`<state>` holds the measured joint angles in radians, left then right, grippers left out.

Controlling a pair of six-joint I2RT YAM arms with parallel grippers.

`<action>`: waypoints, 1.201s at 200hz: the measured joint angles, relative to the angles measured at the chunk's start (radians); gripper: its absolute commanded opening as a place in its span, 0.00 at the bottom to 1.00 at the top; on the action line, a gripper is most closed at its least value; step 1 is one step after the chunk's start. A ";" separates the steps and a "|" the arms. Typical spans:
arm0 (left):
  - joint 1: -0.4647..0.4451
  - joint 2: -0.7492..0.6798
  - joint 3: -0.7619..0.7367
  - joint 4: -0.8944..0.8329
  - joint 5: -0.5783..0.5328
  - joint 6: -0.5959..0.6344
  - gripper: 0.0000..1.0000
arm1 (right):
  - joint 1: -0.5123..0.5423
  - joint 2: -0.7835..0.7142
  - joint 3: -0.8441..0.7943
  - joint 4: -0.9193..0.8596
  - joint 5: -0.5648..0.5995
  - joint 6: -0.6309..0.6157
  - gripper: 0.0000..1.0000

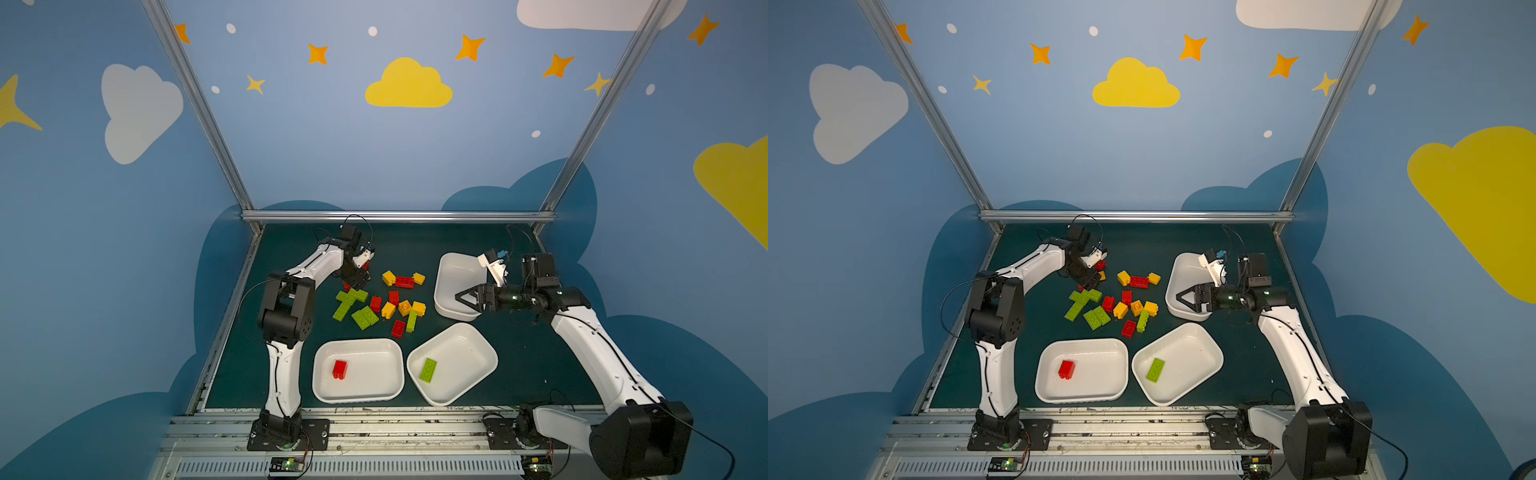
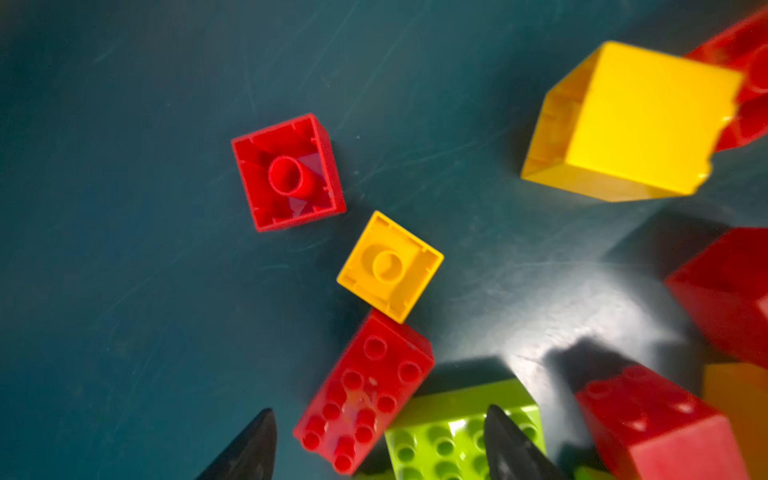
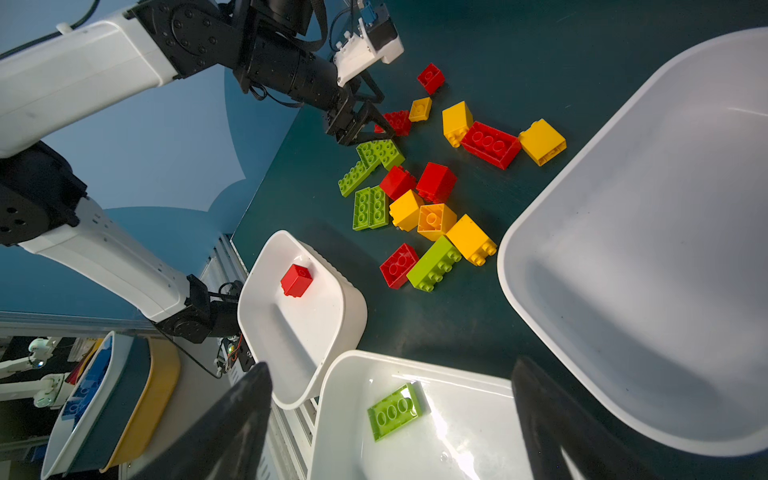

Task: Sort the legos into containers by color
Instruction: 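Return the left gripper to the pile and grasp another red brick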

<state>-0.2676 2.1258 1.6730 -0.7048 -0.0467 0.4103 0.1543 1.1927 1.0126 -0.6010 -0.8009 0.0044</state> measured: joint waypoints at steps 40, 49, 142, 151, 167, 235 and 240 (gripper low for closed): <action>0.008 0.052 0.050 0.004 -0.014 0.039 0.69 | -0.005 0.016 0.000 -0.009 0.002 -0.010 0.89; 0.008 0.060 0.055 0.003 -0.014 0.046 0.68 | -0.006 0.020 0.000 -0.010 0.004 -0.012 0.89; 0.017 0.104 0.094 -0.031 -0.012 0.068 0.59 | -0.022 0.037 0.001 -0.038 0.005 -0.031 0.89; 0.019 0.104 0.094 -0.032 -0.012 0.069 0.57 | -0.022 0.037 0.001 -0.040 0.005 -0.031 0.89; 0.026 0.104 0.094 -0.042 -0.009 0.069 0.55 | -0.022 0.037 0.001 -0.041 0.005 -0.031 0.89; 0.047 0.120 0.115 -0.080 0.032 0.064 0.41 | -0.023 0.037 0.001 -0.044 0.005 -0.031 0.89; 0.048 0.127 0.122 -0.084 0.033 0.063 0.40 | -0.023 0.037 0.001 -0.044 0.005 -0.031 0.89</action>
<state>-0.2195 2.2528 1.7954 -0.7883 -0.0135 0.4732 0.1314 1.2301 1.0134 -0.6453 -0.7959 -0.0269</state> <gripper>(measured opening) 0.428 0.891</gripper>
